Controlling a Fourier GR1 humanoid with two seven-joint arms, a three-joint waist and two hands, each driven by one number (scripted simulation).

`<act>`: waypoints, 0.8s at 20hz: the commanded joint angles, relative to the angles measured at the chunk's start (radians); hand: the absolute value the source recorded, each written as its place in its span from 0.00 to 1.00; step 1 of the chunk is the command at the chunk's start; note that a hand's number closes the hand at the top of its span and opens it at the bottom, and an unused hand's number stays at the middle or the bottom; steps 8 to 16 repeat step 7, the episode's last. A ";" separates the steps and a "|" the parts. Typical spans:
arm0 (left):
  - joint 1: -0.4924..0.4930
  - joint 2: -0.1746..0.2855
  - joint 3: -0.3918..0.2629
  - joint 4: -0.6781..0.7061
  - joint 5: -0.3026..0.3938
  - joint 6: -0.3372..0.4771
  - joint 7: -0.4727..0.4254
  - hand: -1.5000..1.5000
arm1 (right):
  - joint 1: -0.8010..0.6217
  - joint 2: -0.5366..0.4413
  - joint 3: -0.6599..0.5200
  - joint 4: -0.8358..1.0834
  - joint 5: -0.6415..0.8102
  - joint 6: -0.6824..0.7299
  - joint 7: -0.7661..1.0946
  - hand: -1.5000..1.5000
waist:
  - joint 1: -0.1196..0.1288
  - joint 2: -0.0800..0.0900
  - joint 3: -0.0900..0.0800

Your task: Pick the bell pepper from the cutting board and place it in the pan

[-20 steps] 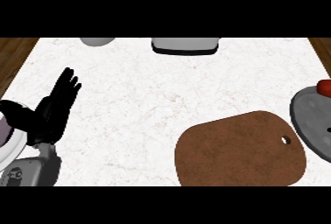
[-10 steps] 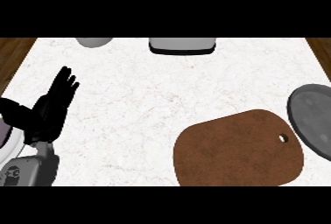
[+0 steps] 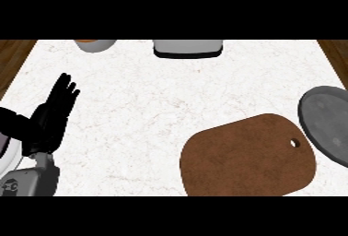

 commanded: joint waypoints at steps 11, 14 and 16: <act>-0.003 0.006 0.006 -0.021 0.009 0.000 0.031 0.50 | 0.130 -0.019 0.001 -0.045 -0.048 0.227 -0.200 0.00 | -0.004 -0.004 0.000; -0.003 0.006 0.006 -0.021 0.009 0.000 0.031 0.50 | 0.130 -0.019 0.001 -0.045 -0.048 0.227 -0.200 0.00 | -0.004 -0.004 0.000; -0.003 0.006 0.006 -0.021 0.009 0.000 0.031 0.50 | 0.130 -0.019 0.001 -0.045 -0.048 0.227 -0.200 0.00 | -0.004 -0.004 0.000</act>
